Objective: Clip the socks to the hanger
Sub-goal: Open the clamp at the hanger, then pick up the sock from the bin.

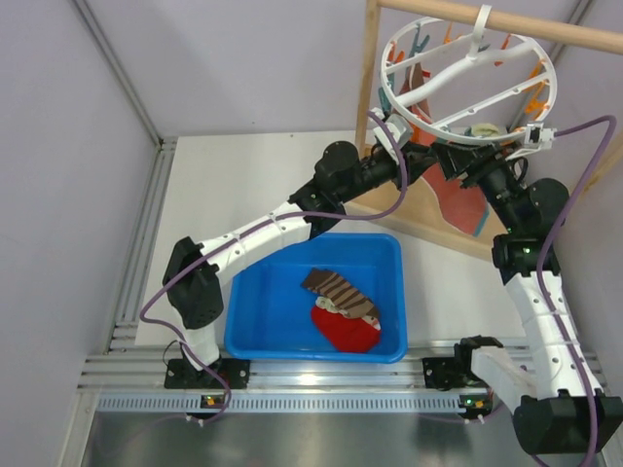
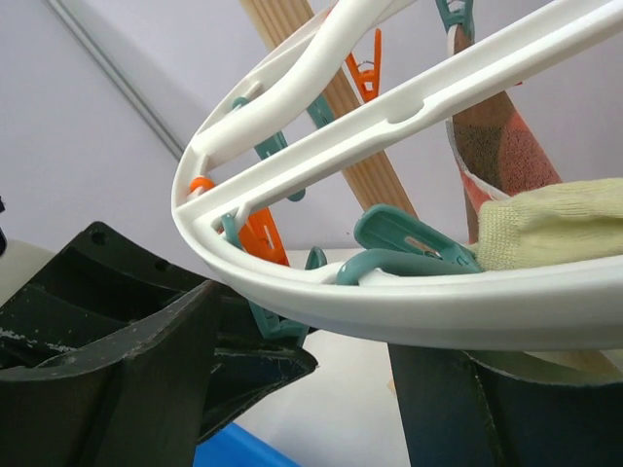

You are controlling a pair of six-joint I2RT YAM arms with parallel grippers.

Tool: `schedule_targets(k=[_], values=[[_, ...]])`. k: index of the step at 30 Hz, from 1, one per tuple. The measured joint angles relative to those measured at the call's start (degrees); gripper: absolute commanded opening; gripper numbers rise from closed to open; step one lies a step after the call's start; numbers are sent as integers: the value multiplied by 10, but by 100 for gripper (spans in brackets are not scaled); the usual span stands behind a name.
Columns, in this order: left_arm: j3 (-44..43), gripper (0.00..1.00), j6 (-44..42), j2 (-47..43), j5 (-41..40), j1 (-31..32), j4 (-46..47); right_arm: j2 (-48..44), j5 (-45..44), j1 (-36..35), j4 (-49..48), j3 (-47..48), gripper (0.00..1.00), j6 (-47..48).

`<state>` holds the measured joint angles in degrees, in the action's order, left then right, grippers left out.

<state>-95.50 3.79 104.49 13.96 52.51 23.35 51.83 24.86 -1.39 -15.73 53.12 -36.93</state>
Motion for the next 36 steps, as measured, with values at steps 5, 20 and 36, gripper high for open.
schedule_targets(k=[5,20,36], values=[[0,0,4,0,7,0,0,7,-13,0,-23,-2,56,-34],[0,42,9,-4,28,-5,-7,12,3,-1,-36,-2,0,-63],[169,56,-64,-261,141,-66,-269,14,0,-1,-31,-1,0,-52]])
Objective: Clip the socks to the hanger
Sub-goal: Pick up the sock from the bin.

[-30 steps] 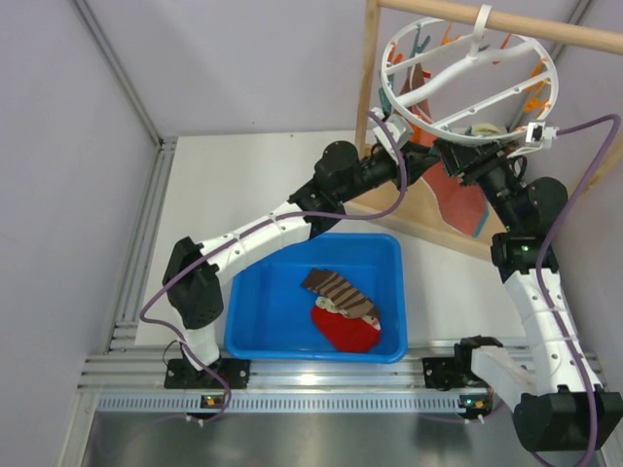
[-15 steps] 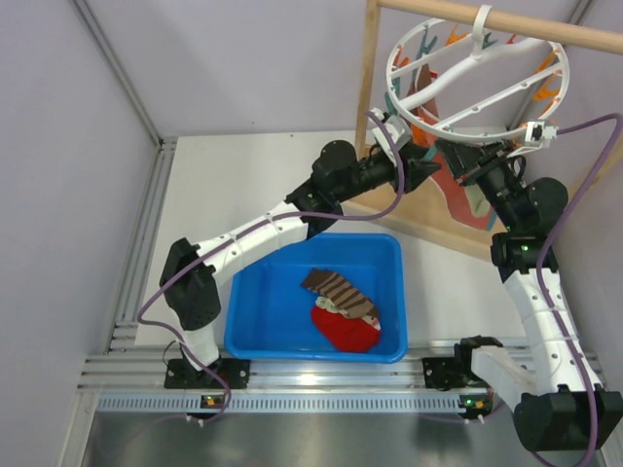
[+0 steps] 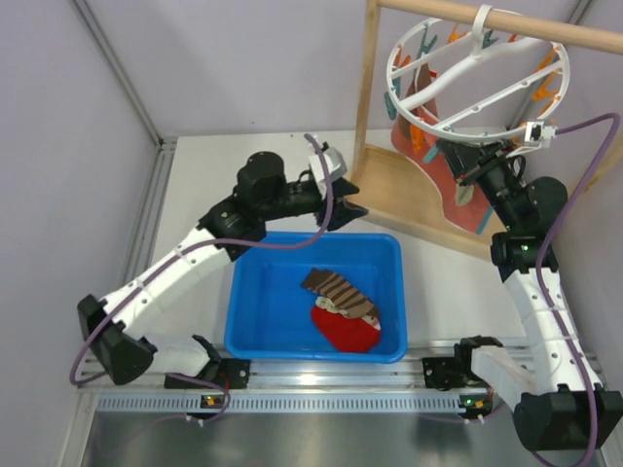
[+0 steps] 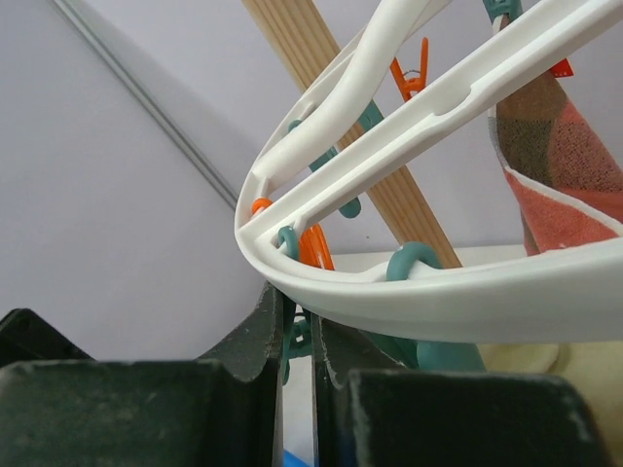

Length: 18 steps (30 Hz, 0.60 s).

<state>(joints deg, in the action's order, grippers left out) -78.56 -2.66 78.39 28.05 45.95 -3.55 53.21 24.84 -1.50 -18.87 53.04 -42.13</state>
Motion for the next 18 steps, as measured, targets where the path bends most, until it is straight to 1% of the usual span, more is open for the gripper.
schedule_targets(k=[3,7,9,11,13,18], values=[[57,53,-73,-66,43,-35,-96,-3,-4,0,8,0,0,13],[186,49,-150,-130,56,-33,-211,-9,-9,0,17,0,0,29],[248,48,-167,-145,46,-32,-243,-10,-10,0,20,0,0,37],[301,46,-173,-153,28,-32,-271,-11,-11,0,22,0,0,41],[332,44,-171,-154,13,-32,-286,-11,-12,0,25,1,0,45],[344,44,-157,-132,-17,-32,-284,-11,-12,0,34,5,0,52]])
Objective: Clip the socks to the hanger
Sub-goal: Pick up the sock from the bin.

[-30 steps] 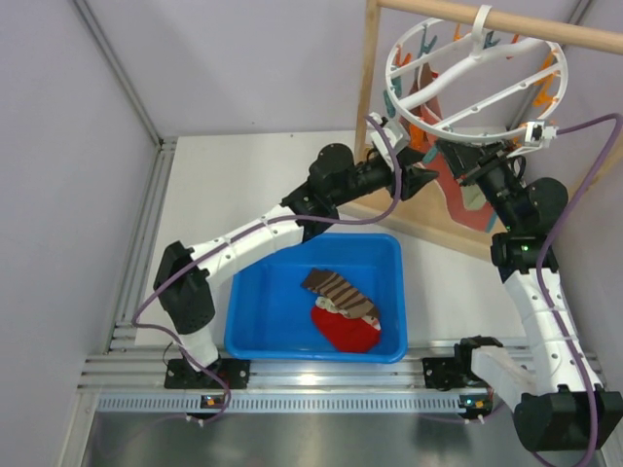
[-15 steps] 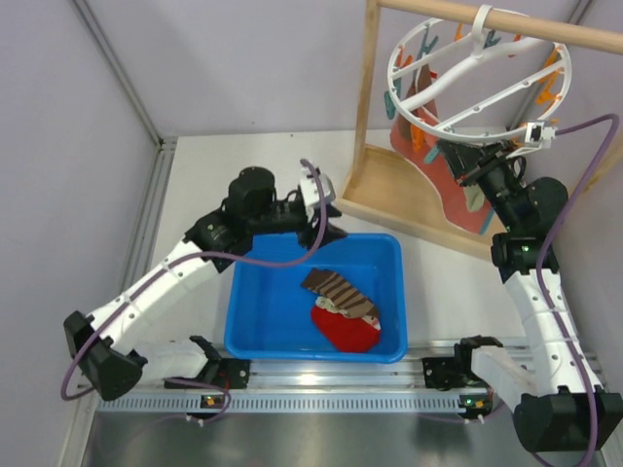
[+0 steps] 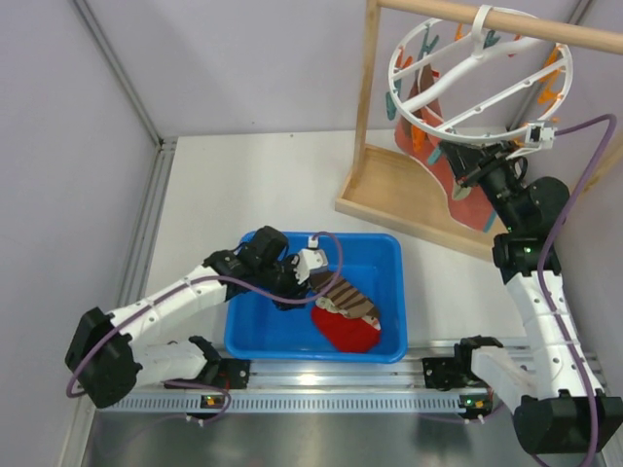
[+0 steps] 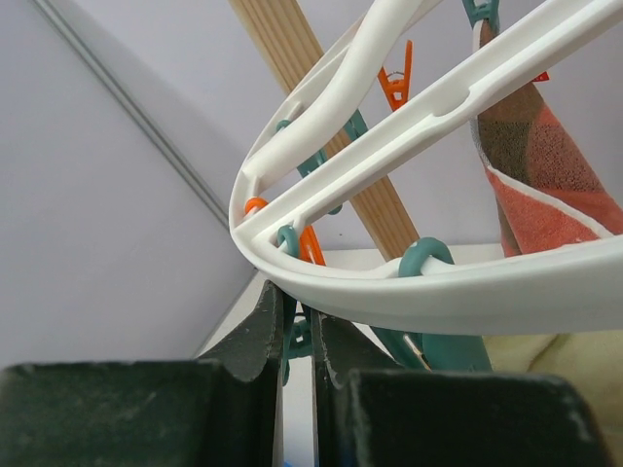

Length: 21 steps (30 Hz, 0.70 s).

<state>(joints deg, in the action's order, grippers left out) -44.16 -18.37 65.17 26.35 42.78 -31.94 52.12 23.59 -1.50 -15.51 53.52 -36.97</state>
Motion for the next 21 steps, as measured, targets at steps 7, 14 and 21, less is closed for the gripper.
schedule_targets(k=[7,14,21], values=[[-4,43,13,105,-11,0,10,0,-2,0,14,7,0,10],[-4,43,22,118,3,0,59,0,-3,0,21,10,0,15],[-5,40,19,169,24,7,99,3,-4,0,31,18,0,19]])
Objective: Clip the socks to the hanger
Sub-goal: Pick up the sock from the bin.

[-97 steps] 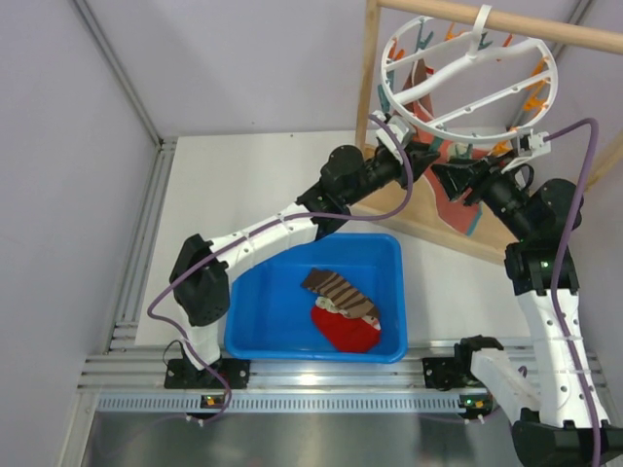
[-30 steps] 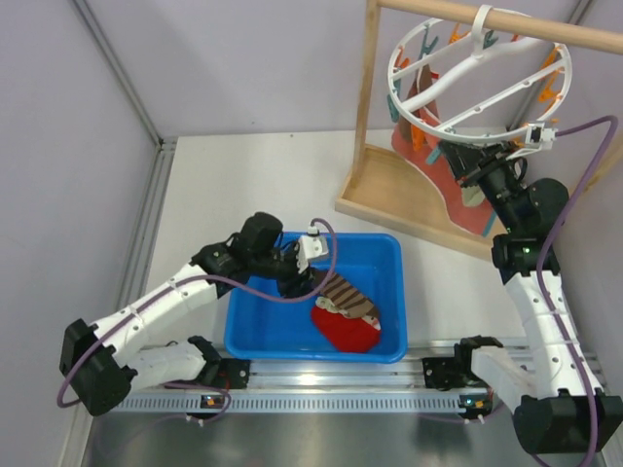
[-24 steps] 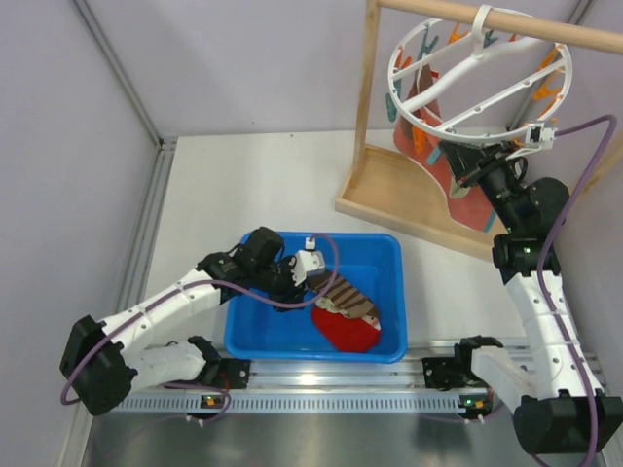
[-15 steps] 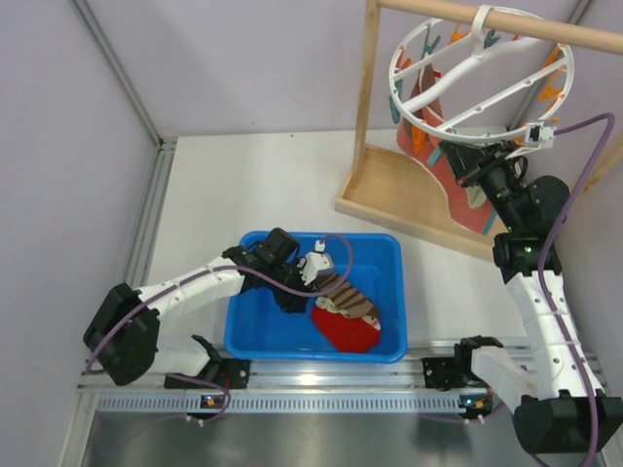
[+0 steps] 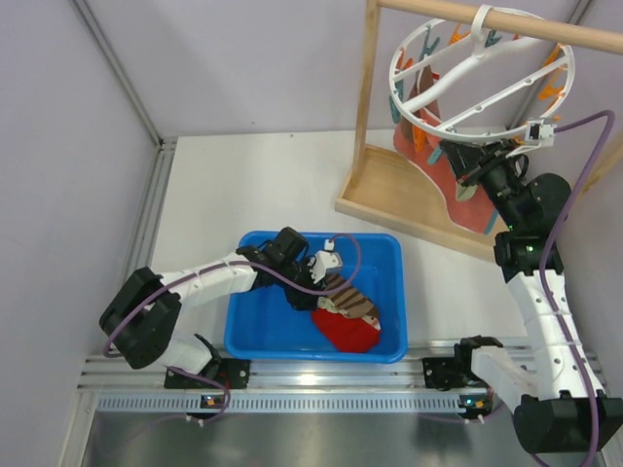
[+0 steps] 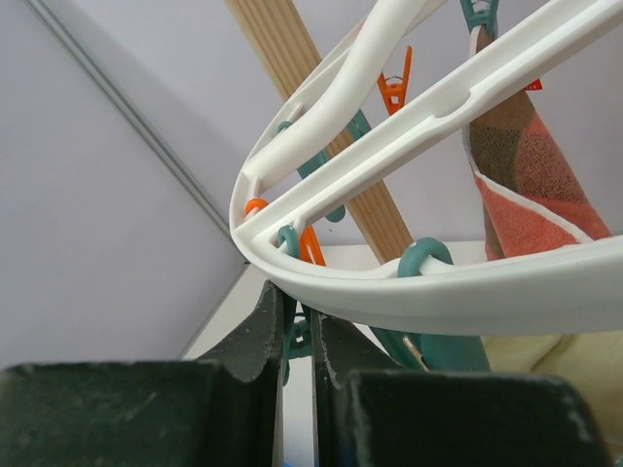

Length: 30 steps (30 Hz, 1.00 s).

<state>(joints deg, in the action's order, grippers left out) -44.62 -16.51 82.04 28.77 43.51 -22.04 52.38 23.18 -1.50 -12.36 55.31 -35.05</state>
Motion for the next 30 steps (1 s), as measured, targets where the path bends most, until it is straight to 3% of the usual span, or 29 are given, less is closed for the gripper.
schedule_targets(k=[10,14,15,18,30], values=[[-3,34,0,10,26,5,21,3,0,0,5,3,0,6],[-3,17,4,10,34,8,28,3,0,0,5,3,0,6],[-3,7,4,10,35,8,29,3,0,0,6,3,0,7],[-3,0,2,10,40,8,28,3,0,0,7,3,0,10],[-76,0,-51,-116,81,8,-114,3,-1,0,9,3,0,15]])
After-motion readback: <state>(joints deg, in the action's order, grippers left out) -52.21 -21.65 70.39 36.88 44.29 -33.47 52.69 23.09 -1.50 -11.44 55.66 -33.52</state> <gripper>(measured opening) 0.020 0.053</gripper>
